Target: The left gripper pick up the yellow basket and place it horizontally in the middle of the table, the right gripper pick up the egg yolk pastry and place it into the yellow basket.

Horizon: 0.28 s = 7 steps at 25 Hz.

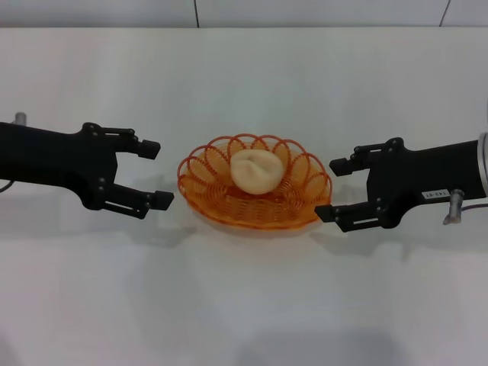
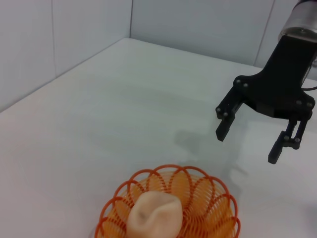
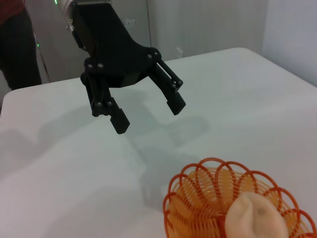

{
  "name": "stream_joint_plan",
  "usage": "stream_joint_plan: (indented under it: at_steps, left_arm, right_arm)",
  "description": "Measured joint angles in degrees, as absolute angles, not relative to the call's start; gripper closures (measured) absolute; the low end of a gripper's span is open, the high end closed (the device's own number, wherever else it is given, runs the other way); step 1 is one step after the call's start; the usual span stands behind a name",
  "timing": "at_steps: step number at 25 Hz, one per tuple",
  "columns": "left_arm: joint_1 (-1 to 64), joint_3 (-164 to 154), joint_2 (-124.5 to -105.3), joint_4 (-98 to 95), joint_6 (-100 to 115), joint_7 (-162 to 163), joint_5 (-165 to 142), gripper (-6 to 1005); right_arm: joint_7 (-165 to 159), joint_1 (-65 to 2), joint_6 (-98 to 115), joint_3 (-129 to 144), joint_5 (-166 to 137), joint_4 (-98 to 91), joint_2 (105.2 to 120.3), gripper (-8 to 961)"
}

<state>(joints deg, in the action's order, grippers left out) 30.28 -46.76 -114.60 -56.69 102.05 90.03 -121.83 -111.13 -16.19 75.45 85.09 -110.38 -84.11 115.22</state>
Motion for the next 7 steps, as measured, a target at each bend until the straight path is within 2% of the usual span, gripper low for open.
stream_joint_plan:
  at_steps: [7]
  left_arm:
    - [30.4,-46.8,-114.61,-56.8,102.2,90.2,-121.8,112]
  right_arm:
    - [-111.4,-16.3,75.8,85.1,-110.6,-84.1,115.22,229]
